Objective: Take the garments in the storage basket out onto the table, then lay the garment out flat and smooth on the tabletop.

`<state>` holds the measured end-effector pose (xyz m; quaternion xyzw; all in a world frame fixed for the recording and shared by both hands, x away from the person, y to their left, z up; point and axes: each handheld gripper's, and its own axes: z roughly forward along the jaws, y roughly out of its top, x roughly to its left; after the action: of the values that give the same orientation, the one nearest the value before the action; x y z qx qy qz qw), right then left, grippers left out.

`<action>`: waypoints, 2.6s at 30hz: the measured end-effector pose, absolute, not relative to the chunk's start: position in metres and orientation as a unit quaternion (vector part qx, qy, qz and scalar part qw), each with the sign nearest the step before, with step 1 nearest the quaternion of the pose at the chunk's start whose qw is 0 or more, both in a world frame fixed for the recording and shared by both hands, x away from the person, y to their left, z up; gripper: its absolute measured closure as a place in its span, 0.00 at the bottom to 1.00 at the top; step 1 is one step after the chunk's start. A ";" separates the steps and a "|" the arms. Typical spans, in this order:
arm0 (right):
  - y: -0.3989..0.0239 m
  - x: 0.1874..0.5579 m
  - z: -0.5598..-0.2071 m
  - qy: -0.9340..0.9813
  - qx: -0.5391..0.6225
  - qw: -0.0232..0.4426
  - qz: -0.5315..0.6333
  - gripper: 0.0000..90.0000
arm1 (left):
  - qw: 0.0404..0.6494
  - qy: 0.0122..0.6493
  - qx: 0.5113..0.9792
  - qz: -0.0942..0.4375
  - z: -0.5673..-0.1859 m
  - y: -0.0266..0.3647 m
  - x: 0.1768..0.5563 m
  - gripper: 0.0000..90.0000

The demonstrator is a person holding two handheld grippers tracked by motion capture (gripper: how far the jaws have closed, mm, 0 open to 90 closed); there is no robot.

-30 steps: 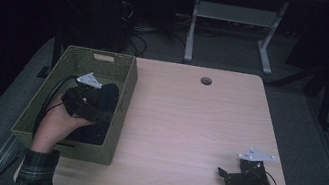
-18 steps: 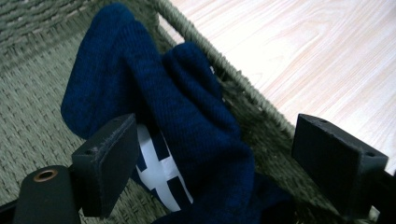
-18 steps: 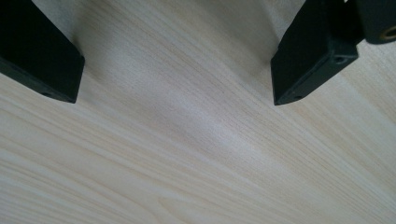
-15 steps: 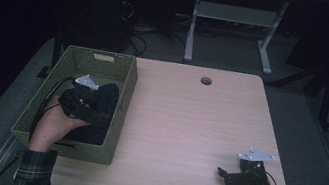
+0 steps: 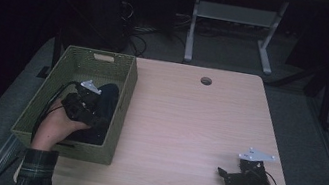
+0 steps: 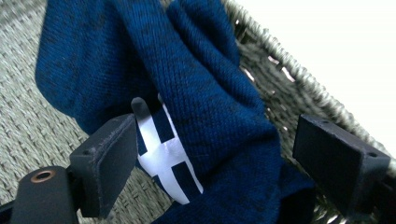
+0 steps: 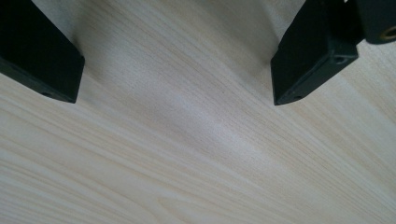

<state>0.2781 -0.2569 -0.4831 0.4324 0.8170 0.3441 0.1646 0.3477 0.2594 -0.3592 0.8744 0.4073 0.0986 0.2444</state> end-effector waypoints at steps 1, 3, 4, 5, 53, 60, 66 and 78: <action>-0.257 0.278 -0.483 0.817 0.432 0.165 0.344 0.03 | 0.241 0.408 0.875 0.098 -0.361 0.259 0.348 0.15; -0.257 0.278 -0.483 0.817 0.432 0.165 0.344 0.03 | 0.234 0.410 0.877 0.096 -0.365 0.259 0.350 0.15; -0.257 0.278 -0.483 0.817 0.432 0.165 0.344 0.03 | 0.234 0.410 0.877 0.096 -0.365 0.259 0.350 0.15; -0.257 0.278 -0.483 0.817 0.432 0.165 0.344 0.03 | 0.229 0.410 0.878 0.095 -0.367 0.258 0.351 0.15; -0.257 0.278 -0.483 0.817 0.432 0.165 0.344 0.03 | 0.192 0.396 0.897 0.033 -0.401 0.261 0.369 0.72; -0.257 0.278 -0.483 0.817 0.433 0.164 0.345 0.03 | 0.195 0.396 0.897 0.028 -0.397 0.262 0.371 0.77; -0.256 0.277 -0.483 0.816 0.435 0.162 0.344 0.03 | 0.194 0.397 0.897 0.029 -0.389 0.260 0.370 0.79; -0.256 0.277 -0.483 0.816 0.435 0.162 0.345 0.03 | 0.207 0.394 0.894 0.038 -0.370 0.262 0.371 0.81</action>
<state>0.2771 -0.2565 -0.4830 0.4353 0.8159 0.3445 0.1616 0.3709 0.2624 -0.3703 0.8945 0.3943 0.0384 0.2073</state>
